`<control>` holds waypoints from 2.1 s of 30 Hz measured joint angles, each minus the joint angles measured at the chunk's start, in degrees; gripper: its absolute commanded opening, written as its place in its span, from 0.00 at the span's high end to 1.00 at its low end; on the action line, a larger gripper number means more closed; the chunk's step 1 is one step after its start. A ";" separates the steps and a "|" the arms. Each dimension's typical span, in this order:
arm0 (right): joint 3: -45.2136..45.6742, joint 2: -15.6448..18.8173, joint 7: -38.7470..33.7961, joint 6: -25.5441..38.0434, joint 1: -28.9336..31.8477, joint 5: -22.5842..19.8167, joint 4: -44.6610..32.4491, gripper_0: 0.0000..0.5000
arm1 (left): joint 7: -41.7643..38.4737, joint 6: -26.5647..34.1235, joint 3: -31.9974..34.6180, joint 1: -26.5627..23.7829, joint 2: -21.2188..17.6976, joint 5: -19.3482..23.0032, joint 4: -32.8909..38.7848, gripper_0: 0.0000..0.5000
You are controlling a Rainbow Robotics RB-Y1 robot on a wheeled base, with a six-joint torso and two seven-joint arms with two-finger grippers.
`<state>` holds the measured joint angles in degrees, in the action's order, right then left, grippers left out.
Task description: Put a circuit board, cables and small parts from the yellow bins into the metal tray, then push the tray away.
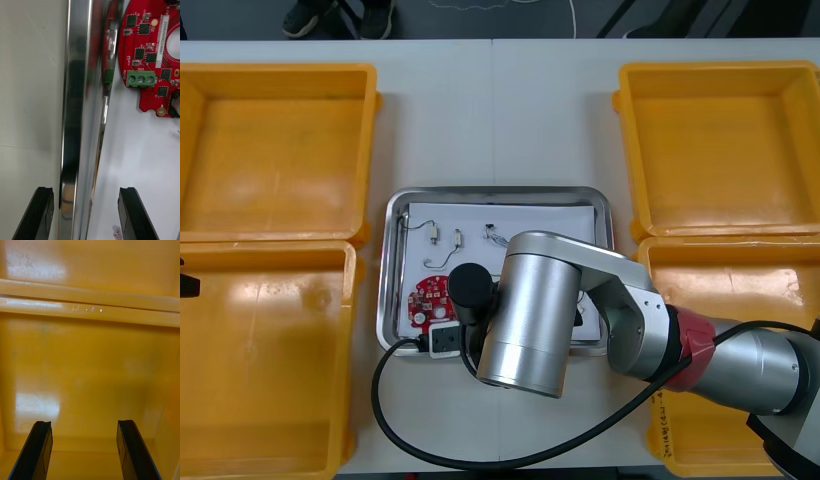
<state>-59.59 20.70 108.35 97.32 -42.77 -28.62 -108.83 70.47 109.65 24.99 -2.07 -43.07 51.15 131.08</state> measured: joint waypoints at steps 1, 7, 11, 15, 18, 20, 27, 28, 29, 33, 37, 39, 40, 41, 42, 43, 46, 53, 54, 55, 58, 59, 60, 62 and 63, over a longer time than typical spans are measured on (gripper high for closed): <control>-0.33 -0.05 0.00 -0.16 -0.06 0.16 0.09 0.00 | 0.00 0.00 0.00 0.00 0.00 0.00 0.00 0.00; -2.48 -0.07 0.00 -1.33 -0.24 1.76 0.13 0.00 | 0.00 0.00 0.00 0.00 0.00 0.00 0.00 0.00; -2.74 -0.09 0.00 -1.42 -0.28 1.78 0.29 0.00 | 0.00 0.00 0.00 0.00 0.00 0.00 0.00 0.00; -2.74 -0.09 0.00 -1.44 -0.31 1.84 0.42 0.00 | 0.00 0.00 0.00 0.00 0.00 0.00 0.00 0.00; -2.74 -0.09 0.00 -1.55 -0.37 1.93 0.58 0.00 | 0.00 0.00 0.00 0.00 0.00 0.00 0.00 0.00; -2.74 -0.10 0.00 -1.99 -0.41 1.93 1.06 0.04 | 0.00 0.00 0.00 0.00 0.00 0.00 0.00 0.00; -2.74 -0.17 0.00 -3.35 -0.43 1.94 2.60 0.42 | 0.00 0.00 0.00 0.00 0.00 0.00 0.00 0.00; -2.74 -0.21 0.00 -3.36 -0.43 1.94 2.74 0.54 | 0.00 0.00 0.00 0.00 0.00 0.00 0.00 0.00; -2.74 -0.26 0.00 -3.37 -0.43 1.95 2.86 0.65 | 0.00 0.00 0.00 0.00 0.00 0.00 0.00 0.00; -2.74 -0.38 0.00 -3.39 -0.57 2.24 2.99 0.93 | 0.00 0.00 0.00 0.00 0.00 0.00 0.00 0.00; -2.74 -0.41 -0.01 -3.42 -0.67 2.25 2.99 1.00 | 0.00 0.00 0.00 0.00 0.00 0.00 0.00 0.00; -2.74 -0.41 -0.01 -3.42 -0.69 2.25 2.99 1.00 | 0.00 0.00 0.00 0.00 0.00 0.00 0.00 0.00; -2.74 -0.42 -0.01 -3.42 -0.70 2.25 2.99 1.00 | 0.00 0.00 0.00 0.00 0.00 0.00 0.00 0.00; -2.74 -0.42 -0.02 -3.42 -0.70 2.25 2.99 1.00 | 0.00 0.00 0.00 0.00 0.00 0.00 0.00 0.00; -2.74 -0.42 -0.02 -3.41 -0.71 2.25 2.99 1.00 | 0.00 0.00 0.00 0.00 0.00 0.00 0.00 0.00; -2.74 -0.42 -0.03 -3.39 -0.72 2.25 2.99 1.00 | 0.00 0.00 0.00 0.00 0.00 0.00 0.00 0.00; -2.74 -0.42 -0.04 -2.76 -0.88 2.24 2.99 1.00 | 0.00 0.00 0.00 0.00 0.00 0.00 0.00 0.00; -2.07 -0.46 -0.11 -0.31 -1.49 1.48 2.99 1.00 | 0.00 0.00 0.00 0.00 0.00 0.00 0.01 0.00; -1.79 -0.47 -0.15 -0.22 -1.50 1.33 2.99 1.00 | 0.00 0.00 0.00 0.00 0.00 0.00 0.01 0.00; -1.50 -0.50 -0.23 -0.15 -1.51 1.24 2.99 1.00 | 0.00 0.00 0.00 0.00 0.00 0.00 0.01 0.00; -0.65 -0.59 -0.43 -0.15 -1.55 1.12 2.99 1.00 | 0.00 0.00 0.00 0.00 0.00 0.00 0.01 0.00; -0.38 -0.61 -0.43 -0.14 -1.57 1.08 2.99 1.00 | 0.00 0.00 0.00 0.00 0.00 0.00 0.01 0.00; -0.12 -0.63 -0.45 -0.13 -1.60 1.04 2.99 1.00 | 0.00 0.00 0.00 0.00 0.00 0.00 0.01 0.00; 0.37 -0.64 -0.56 -0.09 -1.67 0.87 2.99 1.00 | 0.00 0.00 0.00 0.00 0.00 0.00 0.01 0.00; 0.62 -0.65 -0.73 -0.09 -1.72 0.72 2.99 1.00 | 0.00 0.00 0.00 0.00 0.00 0.00 0.01 0.00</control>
<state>-58.97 20.05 107.61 97.23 -44.49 -27.90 -105.84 70.47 109.65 24.99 -2.07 -43.07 51.15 131.08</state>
